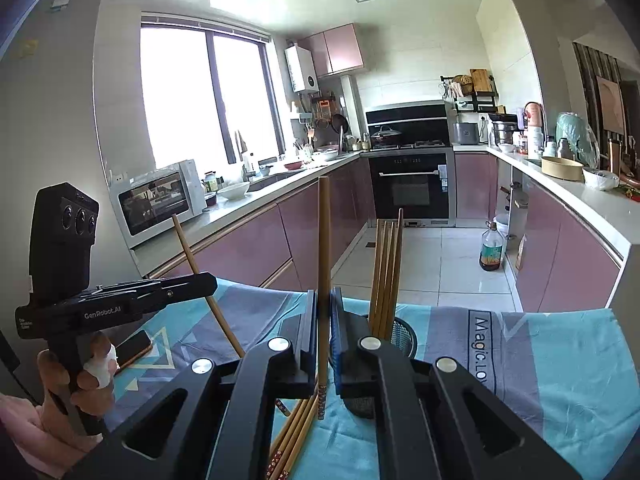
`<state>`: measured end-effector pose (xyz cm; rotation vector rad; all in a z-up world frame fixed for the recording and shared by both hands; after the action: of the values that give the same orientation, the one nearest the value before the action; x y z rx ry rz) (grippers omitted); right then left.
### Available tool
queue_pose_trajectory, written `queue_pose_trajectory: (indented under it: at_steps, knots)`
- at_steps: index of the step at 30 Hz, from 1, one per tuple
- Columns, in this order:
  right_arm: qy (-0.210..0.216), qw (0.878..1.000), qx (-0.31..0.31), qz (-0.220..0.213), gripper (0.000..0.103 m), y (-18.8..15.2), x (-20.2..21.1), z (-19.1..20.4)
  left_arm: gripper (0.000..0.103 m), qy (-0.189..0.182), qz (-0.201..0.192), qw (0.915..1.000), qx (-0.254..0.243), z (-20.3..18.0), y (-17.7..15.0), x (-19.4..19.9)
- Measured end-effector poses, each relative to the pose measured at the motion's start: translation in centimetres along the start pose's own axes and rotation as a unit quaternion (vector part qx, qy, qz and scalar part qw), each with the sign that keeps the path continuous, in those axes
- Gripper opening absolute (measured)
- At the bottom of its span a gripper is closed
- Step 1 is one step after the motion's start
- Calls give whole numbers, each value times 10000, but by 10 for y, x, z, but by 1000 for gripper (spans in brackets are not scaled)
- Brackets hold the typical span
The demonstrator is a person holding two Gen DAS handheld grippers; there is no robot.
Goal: Organize utensils
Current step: 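Lower both held chopsticks into the mesh cup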
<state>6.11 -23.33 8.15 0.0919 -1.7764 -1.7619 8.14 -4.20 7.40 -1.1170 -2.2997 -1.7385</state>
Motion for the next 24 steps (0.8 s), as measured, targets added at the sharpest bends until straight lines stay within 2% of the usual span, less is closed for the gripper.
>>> queue_pose_trajectory:
  at_steps: [16,24]
  knots:
    - [-273,9985,315,-357,5,43,7,-16,7,-251,-471,9982,-282,-35,61,-5]
    - [-347,9983,338,-312,5,50,-8,-24,7,-232,-470,9980,-347,-45,76,-22]
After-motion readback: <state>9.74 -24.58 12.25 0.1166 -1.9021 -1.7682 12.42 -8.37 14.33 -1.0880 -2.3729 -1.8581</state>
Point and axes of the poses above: each gripper's, at about its wrist camera, not at the fingertips, and x roughly against the way its jaws point, z to its left, y to its top, the point moved 5 cm from there along -x, roughly the way its jaws point, and after that the axes turned 6 degrees about x, right-handed, at the moved point
